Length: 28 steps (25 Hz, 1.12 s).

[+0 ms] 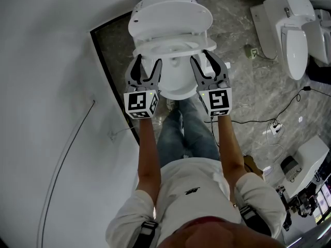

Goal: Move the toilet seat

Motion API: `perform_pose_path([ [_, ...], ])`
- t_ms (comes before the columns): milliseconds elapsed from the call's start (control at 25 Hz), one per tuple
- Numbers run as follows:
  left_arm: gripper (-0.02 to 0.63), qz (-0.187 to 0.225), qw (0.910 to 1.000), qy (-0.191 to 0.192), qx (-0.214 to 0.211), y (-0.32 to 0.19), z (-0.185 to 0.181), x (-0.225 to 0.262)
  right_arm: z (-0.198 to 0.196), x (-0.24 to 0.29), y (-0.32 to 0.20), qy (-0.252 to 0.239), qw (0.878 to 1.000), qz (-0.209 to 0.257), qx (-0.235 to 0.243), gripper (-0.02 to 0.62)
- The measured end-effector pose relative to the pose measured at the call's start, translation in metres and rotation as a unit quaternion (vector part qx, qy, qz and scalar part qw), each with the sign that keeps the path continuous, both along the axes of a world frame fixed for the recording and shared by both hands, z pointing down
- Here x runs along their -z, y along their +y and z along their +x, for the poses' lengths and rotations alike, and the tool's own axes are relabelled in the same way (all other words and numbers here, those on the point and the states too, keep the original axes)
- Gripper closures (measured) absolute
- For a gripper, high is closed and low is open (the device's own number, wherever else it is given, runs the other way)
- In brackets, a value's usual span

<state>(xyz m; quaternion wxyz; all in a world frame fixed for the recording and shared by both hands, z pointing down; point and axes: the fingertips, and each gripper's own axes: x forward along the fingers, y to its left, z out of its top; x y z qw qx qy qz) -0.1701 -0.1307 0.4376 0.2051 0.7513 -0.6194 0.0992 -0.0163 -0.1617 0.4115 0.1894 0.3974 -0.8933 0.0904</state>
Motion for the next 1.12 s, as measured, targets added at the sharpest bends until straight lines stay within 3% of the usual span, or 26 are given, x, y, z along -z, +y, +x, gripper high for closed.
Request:
perform_pose_path([
  [1120, 0.31, 0.018, 0.9994, -0.002, 0.031, -0.039, -0.011, 0.004, -0.012, 0.006, -0.04, -0.005, 1.0, 0.017, 0.01, 0.407],
])
